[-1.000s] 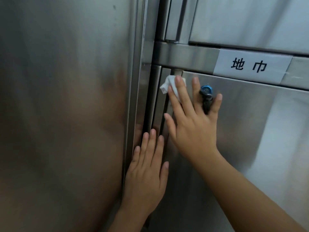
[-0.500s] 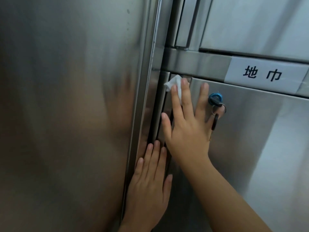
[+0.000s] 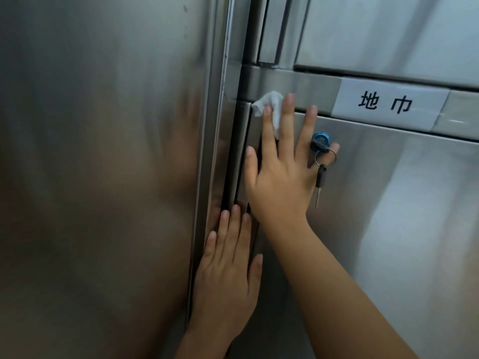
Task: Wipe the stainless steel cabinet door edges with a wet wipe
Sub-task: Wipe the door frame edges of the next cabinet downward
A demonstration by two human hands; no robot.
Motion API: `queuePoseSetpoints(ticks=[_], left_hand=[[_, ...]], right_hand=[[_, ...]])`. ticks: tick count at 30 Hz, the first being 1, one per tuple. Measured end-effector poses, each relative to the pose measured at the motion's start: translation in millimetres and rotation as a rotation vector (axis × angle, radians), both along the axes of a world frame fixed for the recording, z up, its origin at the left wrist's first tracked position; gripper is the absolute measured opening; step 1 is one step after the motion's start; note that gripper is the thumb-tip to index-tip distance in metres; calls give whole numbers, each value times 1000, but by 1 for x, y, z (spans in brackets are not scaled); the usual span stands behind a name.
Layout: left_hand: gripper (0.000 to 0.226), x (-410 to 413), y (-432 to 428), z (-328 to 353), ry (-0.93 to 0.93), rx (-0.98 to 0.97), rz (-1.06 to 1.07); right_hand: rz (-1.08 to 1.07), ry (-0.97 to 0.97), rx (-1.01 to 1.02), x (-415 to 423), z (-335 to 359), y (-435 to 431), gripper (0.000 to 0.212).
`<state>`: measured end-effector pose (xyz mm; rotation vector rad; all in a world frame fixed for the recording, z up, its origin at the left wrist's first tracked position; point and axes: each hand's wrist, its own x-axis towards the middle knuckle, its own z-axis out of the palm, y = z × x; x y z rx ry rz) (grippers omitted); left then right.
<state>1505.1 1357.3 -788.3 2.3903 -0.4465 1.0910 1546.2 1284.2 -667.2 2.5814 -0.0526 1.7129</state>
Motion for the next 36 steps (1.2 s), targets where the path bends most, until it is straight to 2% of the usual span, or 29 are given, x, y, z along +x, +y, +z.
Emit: queuePoseSetpoints(ticks=[10, 16, 24, 36], left_hand=[[58, 0, -1, -3, -3, -7, -12], [58, -2, -6, -20, 1, 12, 13], [60, -2, -13, -46, 18, -12, 32], [59, -4, -16, -93, 79, 115, 64]], right_hand=[[-107, 91, -203, -12, -12, -18, 61], [-92, 117, -350, -16, -33, -34, 64], [-10, 167, -407, -19, -69, -44, 65], [-30, 253, -442, -20, -98, -49, 67]])
